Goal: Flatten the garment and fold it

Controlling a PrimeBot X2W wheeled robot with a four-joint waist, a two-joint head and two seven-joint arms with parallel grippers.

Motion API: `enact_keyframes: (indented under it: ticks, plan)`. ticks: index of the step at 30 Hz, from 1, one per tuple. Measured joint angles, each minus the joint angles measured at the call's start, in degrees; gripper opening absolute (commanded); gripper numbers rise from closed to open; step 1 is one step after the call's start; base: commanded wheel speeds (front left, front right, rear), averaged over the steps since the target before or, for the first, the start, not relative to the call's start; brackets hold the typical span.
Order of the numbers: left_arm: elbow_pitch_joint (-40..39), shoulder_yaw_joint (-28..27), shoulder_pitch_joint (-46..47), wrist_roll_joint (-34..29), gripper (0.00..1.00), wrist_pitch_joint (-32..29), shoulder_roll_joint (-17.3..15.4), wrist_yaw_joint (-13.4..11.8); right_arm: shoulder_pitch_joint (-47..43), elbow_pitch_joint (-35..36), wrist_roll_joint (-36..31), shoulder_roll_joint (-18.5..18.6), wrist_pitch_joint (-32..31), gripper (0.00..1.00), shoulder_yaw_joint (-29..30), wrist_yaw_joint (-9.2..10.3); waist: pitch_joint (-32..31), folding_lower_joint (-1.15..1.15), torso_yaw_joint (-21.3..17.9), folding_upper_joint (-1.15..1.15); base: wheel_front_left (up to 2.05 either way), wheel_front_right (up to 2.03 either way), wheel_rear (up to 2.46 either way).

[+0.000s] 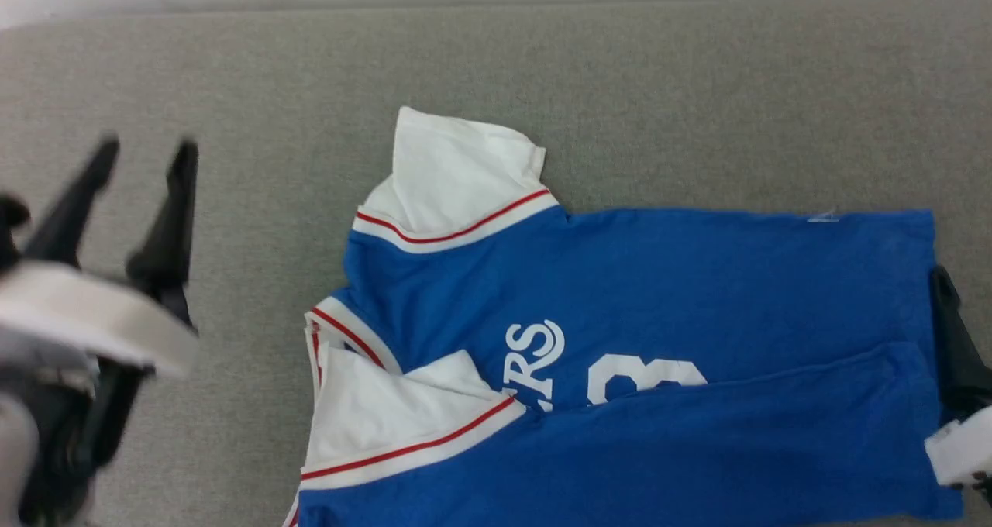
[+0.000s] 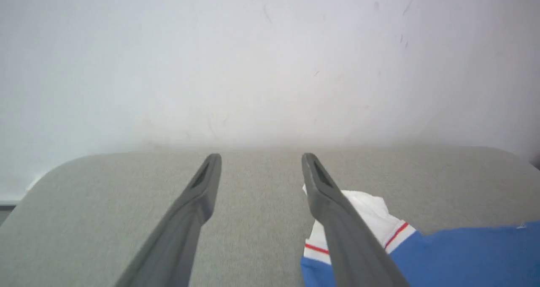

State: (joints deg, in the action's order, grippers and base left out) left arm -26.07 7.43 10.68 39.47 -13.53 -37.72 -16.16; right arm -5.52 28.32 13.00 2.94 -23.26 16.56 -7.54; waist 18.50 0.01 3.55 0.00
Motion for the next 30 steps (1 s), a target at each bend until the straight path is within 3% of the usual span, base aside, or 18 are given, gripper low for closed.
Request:
enact_keyframes:
  ticks: [7, 11, 14, 21, 29, 30]
  plan:
    - [10.59, 7.53, 24.03, -1.78, 1.00, -7.23, -0.44, 6.70, 4.63, -1.20, -2.41, 0.00, 3.09, 1.00, -4.46, 0.00, 5.77, 0.01, -1.40, 0.00, 0.00, 0.00, 0.00]
    - [17.86, 13.12, 31.76, -1.44, 1.00, -14.80, -0.54, 12.28, 6.34, -2.48, -2.56, 0.00, 3.89, 1.00, -6.22, 0.00, 8.96, 0.02, -2.52, 0.00, 0.00, 0.00, 0.00]
    - [21.79, 16.26, 34.60, -0.55, 1.00, -20.78, -0.64, 14.60, 6.87, -3.32, -2.81, 0.01, 4.24, 1.00, -6.92, 0.00, 11.08, 0.02, -3.43, 0.00, 0.00, 0.00, 0.00]
    - [26.15, 17.81, 37.07, 2.10, 1.00, -25.16, 0.30, 16.14, 7.81, -3.75, -2.99, 0.01, 4.58, 1.00, -7.59, 0.00, 14.61, 0.00, -5.58, 0.00, 0.00, 0.00, 0.00]
    - [28.51, 18.66, 37.48, 4.10, 1.00, -28.70, 1.10, 16.03, 7.99, -3.79, -3.04, 0.01, 4.28, 1.00, -7.64, 0.00, 17.09, 0.00, -7.53, 0.00, 0.00, 0.00, 0.00]
    - [28.50, 18.61, 37.54, 4.37, 0.76, -29.03, 1.04, 16.03, 8.01, -3.79, -3.04, 0.01, 4.28, 1.00, -7.62, 0.00, 17.25, -0.01, -7.71, 0.00, 0.00, 0.00, 0.00]
